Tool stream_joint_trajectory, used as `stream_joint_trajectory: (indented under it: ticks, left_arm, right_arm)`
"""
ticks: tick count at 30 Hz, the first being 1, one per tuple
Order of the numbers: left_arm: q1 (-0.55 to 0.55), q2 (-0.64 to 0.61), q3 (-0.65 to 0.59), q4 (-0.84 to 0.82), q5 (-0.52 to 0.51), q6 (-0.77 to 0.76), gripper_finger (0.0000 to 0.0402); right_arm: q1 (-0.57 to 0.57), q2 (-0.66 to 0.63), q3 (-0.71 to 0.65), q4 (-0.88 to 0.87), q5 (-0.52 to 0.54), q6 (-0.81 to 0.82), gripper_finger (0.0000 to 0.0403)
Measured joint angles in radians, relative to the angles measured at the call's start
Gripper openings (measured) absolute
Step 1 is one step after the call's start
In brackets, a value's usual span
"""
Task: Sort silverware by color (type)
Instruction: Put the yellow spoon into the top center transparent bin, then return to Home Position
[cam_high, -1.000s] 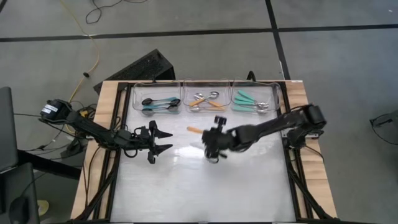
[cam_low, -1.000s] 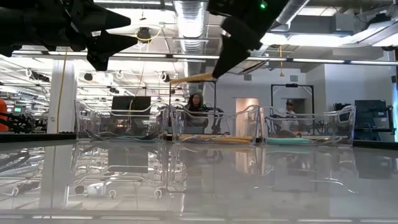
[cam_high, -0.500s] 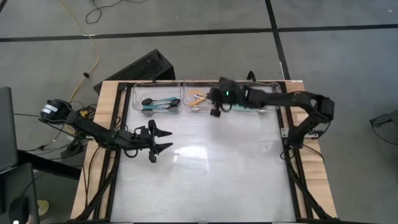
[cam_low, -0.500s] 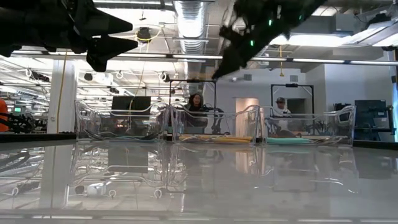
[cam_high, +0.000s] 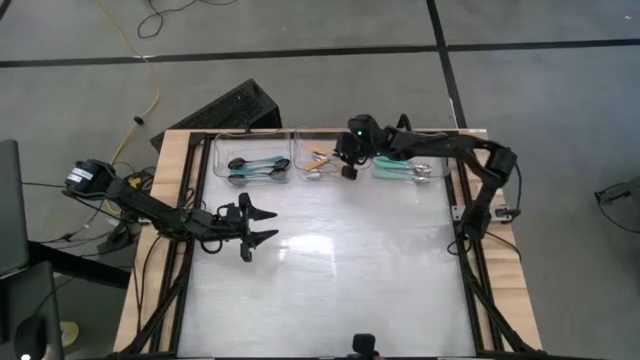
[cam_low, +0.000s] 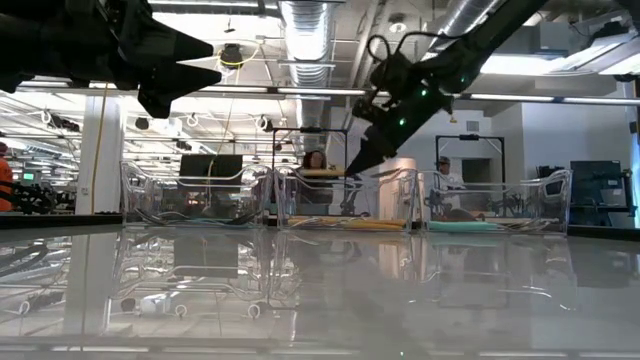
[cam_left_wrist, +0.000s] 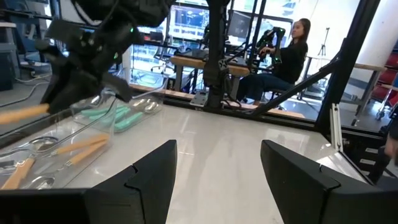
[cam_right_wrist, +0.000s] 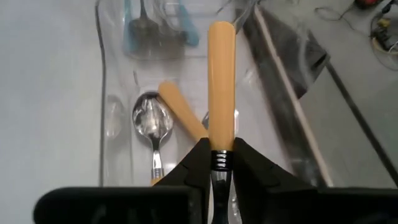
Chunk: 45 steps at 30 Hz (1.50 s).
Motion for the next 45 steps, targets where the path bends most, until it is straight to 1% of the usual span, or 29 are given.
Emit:
stream_joint_trajectory:
  ticks: [2, 6, 9, 11, 13, 16, 19, 22, 24, 27, 31, 37, 39, 41, 45]
  left_arm:
    - [0.000, 0.000, 0.000, 0.000, 0.000, 0.000, 0.0218]
    - [0.000, 0.000, 0.000, 0.000, -0.001, 0.000, 0.0218]
    - [0.000, 0.000, 0.000, -0.001, -0.002, 0.000, 0.0218]
    - [0.000, 0.000, 0.000, -0.002, -0.002, 0.000, 0.0218]
    - [0.000, 0.000, 0.000, -0.002, -0.002, 0.005, 0.0218]
    - [0.000, 0.000, 0.000, -0.003, -0.002, 0.036, 0.0218]
    - [0.000, 0.000, 0.000, 0.000, -0.002, 0.057, 0.0218]
    - [0.000, 0.000, 0.000, 0.000, -0.010, 0.058, 0.0218]
    - [0.000, 0.000, 0.000, 0.001, -0.013, 0.040, 0.0218]
    - [0.000, 0.000, 0.000, 0.001, -0.011, 0.026, 0.0218]
    - [0.000, 0.000, 0.000, 0.003, 0.021, -0.009, 0.0218]
    - [0.000, 0.000, 0.000, 0.011, 0.068, -0.013, 0.0218]
    - [0.000, 0.000, 0.000, 0.029, 0.068, -0.002, 0.0218]
    - [0.001, 0.000, 0.003, 0.044, 0.069, 0.011, 0.0218]
    - [0.012, 0.000, 0.022, 0.073, 0.117, 0.010, 0.0218]
  right_arm:
    - [0.003, 0.030, 0.000, -0.004, 0.000, -0.003, 0.0085]
    - [0.010, 0.071, 0.000, 0.001, 0.000, -0.008, 0.0090]
    - [0.010, 0.089, 0.000, -0.001, 0.001, 0.036, 0.0095]
    - [0.010, 0.092, 0.000, -0.009, -0.001, 0.059, 0.0107]
    - [0.009, 0.087, 0.000, -0.011, -0.006, 0.064, 0.0129]
    - [0.009, 0.056, 0.000, -0.009, -0.007, 0.064, 0.0176]
    - [0.010, 0.005, 0.001, -0.008, 0.033, 0.069, 0.0228]
    - [0.011, -0.078, 0.001, -0.027, 0.050, 0.106, 0.0258]
    - [0.020, -0.156, 0.002, -0.040, 0.046, 0.138, 0.0263]
    - [0.046, -0.291, 0.002, -0.076, -0.005, 0.213, 0.0264]
    - [0.095, -0.479, 0.003, -0.194, -0.082, 0.320, 0.0264]
    - [0.189, -0.735, 0.000, -0.416, -0.037, 0.369, 0.0265]
    - [0.215, -0.815, -0.028, -0.461, -0.028, 0.392, 0.0265]
    - [0.238, -0.896, -0.079, -0.466, -0.025, 0.400, 0.0265]
    - [0.253, -1.052, -0.211, -0.463, -0.012, 0.391, 0.0265]
